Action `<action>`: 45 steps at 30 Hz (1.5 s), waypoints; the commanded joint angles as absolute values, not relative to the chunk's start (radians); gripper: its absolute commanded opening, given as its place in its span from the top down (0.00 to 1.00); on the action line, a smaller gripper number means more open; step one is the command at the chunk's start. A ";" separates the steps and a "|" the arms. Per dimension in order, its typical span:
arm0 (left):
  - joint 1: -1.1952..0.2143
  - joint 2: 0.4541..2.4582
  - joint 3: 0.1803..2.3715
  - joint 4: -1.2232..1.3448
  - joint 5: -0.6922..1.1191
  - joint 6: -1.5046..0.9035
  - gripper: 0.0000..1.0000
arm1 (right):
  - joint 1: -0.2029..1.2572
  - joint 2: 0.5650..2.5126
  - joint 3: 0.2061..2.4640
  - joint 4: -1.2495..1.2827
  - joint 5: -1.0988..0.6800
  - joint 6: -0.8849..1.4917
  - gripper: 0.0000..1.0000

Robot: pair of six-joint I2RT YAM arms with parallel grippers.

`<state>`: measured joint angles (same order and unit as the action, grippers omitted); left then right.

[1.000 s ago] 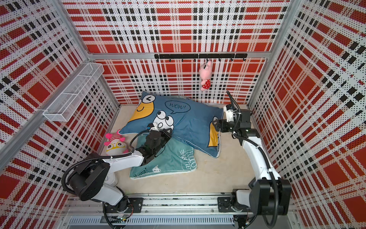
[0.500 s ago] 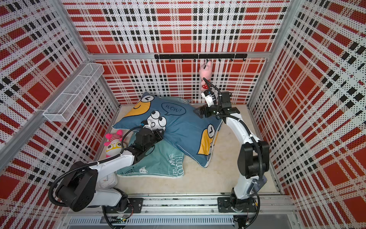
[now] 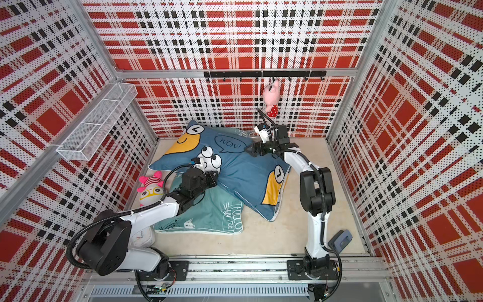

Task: Zip up pillowcases
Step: Pick up the pillowcase from the pillowcase, then place the pillowcase at the center of the board.

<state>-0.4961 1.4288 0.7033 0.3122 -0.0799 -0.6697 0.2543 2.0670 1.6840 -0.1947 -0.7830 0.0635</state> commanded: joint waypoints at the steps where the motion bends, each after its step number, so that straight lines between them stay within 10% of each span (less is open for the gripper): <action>1: -0.512 1.469 0.726 0.238 -0.097 -0.623 1.00 | 0.294 2.091 1.669 -0.199 -0.888 0.022 0.00; 5: -0.540 1.521 0.774 0.245 -0.113 -0.624 1.00 | 0.325 2.119 1.688 -0.260 -0.848 -0.008 0.11; 15: -0.621 1.547 0.950 0.270 -0.196 -0.611 1.00 | 0.329 1.934 1.625 -0.221 -0.667 0.063 1.00; 35: -0.899 1.892 1.476 0.296 -0.187 -0.482 1.00 | 0.173 1.217 1.045 -0.199 -0.312 0.527 1.00; 45: -0.891 2.202 1.690 0.298 -0.149 -0.548 1.00 | -0.043 1.357 0.977 -0.152 -0.472 0.364 1.00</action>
<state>-0.8627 2.1818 1.6398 0.2298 -0.2207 -0.5316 -0.0639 1.3121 0.9508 -0.2718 -0.2932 0.4316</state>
